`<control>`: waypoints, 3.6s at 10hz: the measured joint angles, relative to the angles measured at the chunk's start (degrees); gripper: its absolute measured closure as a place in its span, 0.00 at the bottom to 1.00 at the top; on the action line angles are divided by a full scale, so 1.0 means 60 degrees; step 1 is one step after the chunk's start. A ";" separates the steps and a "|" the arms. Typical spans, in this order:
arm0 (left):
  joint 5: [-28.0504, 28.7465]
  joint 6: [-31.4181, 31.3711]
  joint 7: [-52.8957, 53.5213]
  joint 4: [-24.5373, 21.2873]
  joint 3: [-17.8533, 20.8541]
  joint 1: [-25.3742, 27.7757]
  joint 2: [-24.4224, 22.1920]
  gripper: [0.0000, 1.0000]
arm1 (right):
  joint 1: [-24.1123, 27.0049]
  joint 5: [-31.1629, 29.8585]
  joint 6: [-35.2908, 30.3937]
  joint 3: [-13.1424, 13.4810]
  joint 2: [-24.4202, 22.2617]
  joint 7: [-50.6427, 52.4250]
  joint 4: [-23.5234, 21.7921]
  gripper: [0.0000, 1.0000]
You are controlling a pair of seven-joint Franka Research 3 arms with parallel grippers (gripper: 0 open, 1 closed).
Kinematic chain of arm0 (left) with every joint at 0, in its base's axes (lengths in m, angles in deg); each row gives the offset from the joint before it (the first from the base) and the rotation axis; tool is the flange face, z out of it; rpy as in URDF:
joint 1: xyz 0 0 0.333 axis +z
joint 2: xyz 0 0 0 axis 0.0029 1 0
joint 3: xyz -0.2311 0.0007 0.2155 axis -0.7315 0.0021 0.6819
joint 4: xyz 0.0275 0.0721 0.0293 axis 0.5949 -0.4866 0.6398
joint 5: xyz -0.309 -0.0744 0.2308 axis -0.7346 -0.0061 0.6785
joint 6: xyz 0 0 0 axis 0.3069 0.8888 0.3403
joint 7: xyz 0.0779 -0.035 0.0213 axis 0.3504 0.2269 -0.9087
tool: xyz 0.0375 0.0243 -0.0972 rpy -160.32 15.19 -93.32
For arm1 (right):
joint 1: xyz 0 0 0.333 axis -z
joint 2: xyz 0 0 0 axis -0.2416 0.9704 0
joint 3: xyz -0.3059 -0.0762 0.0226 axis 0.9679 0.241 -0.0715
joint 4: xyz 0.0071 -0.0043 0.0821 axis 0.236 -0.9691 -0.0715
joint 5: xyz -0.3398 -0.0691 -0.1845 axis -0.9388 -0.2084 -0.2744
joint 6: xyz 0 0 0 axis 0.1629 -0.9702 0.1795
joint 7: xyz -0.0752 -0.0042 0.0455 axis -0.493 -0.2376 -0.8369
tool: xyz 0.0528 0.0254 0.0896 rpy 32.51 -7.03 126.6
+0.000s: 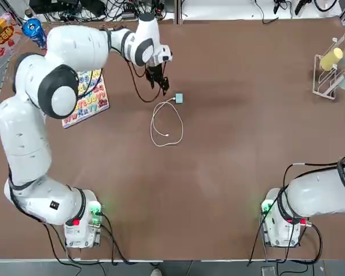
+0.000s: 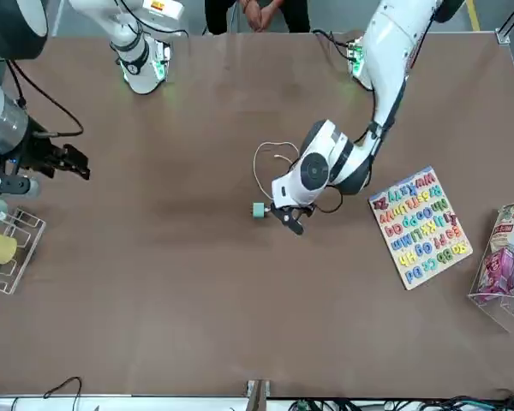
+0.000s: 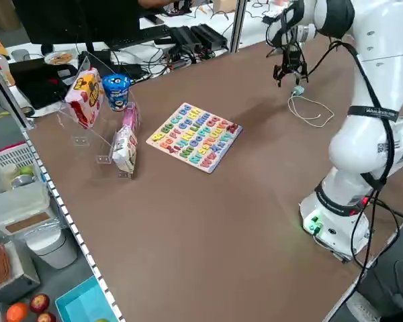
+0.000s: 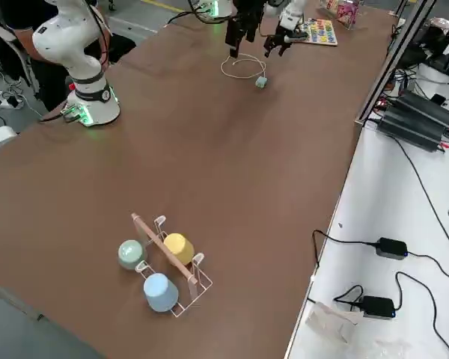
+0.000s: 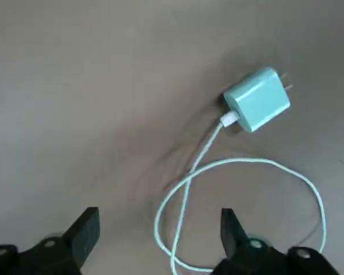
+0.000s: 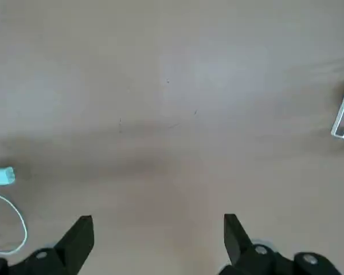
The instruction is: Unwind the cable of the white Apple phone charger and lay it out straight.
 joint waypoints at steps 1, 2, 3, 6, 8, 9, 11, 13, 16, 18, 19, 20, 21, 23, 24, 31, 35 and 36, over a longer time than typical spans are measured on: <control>0.0011 -0.0007 0.0013 -0.0033 -0.0007 -0.0127 0.0122 0.06 | -0.0019 0.0233 0.0026 0.0000 0.0000 -0.0618 0.0000 0.00; 0.0034 -0.0007 0.0164 -0.0135 -0.0012 -0.0218 0.0172 0.07 | -0.0039 0.0553 0.0144 0.0000 0.0001 -0.1397 -0.0002 0.00; 0.0042 -0.0007 0.0494 -0.0274 -0.0004 -0.0214 0.0177 0.07 | -0.0069 0.0787 0.0252 -0.0001 0.0017 -0.1999 -0.0005 0.00; 0.0047 -0.0052 0.1648 -0.0462 0.0043 0.0254 0.0232 0.18 | -0.0396 0.0935 0.0311 -0.0010 0.0253 -0.2405 -0.0016 0.00; 0.0047 -0.0646 0.1819 -0.0790 0.0038 0.0344 0.0296 0.18 | -0.0697 0.0942 0.0312 -0.0016 0.0563 -0.2427 -0.0028 0.00; 0.0047 -0.0887 0.1820 -0.0938 0.0028 0.0309 0.0326 0.19 | -0.0869 0.0944 0.0316 -0.0018 0.0753 -0.2438 -0.0031 0.00; 0.0047 -0.1029 0.1820 -0.1016 0.0020 0.0210 0.0395 0.20 | -0.1199 0.0944 0.0371 -0.0021 0.1050 -0.2559 -0.0031 0.00; 0.0050 -0.1067 0.1821 -0.1016 0.0021 0.0218 0.0398 0.27 | -0.1300 0.0943 0.0489 -0.0019 0.1165 -0.2597 -0.0030 0.00; 0.0183 -0.1086 0.1834 -0.1008 0.0028 0.0302 0.0398 0.25 | -0.1342 0.0942 0.0768 -0.0018 0.1305 -0.3239 -0.0031 0.00; 0.0183 -0.1086 0.1771 -0.0986 0.0022 0.0301 0.0395 0.22 | -0.1344 0.0942 0.0781 -0.0007 0.1340 -0.4107 -0.0030 0.00; 0.0183 -0.1086 0.1745 -0.0978 0.0014 0.0301 0.0390 0.21 | -0.1347 0.0943 0.0783 -0.0012 0.1367 -0.4712 -0.0030 0.00; 0.0183 -0.1086 0.1745 -0.0968 0.0014 0.0302 0.0377 0.20 | -0.1364 0.0945 0.0793 -0.0017 0.1413 -0.5193 -0.0030 0.00; 0.0184 -0.1086 0.1747 -0.0958 0.0014 0.0305 0.0359 0.20 | -0.1391 0.0945 0.0811 -0.0019 0.1463 -0.5461 -0.0028 0.00; 0.0184 -0.1084 0.1785 -0.0915 0.0015 0.0331 0.0336 0.20 | -0.1412 0.0946 0.0835 -0.0018 0.1528 -0.5610 -0.0026 0.00; 0.0190 -0.1076 0.1809 -0.0897 0.0018 0.0345 0.0311 0.20 | -0.1412 0.0946 0.0836 -0.0015 0.1532 -0.5632 -0.0026 0.00; 0.0435 -0.1181 0.2020 -0.0910 0.0058 0.0457 0.0344 0.25 | -0.1410 0.0945 0.0848 0.0019 0.1532 -0.5652 -0.0007 0.00; 0.0437 -0.1284 0.1998 -0.0917 0.0055 0.0423 0.0449 0.46 | -0.1410 0.0945 0.0879 0.0024 0.1532 -0.5652 -0.0006 0.00; 0.0437 -0.1284 0.1954 -0.0917 0.0044 0.0423 0.0448 0.46 | -0.1410 0.0945 0.0895 0.0024 0.1532 -0.5652 -0.0005 0.00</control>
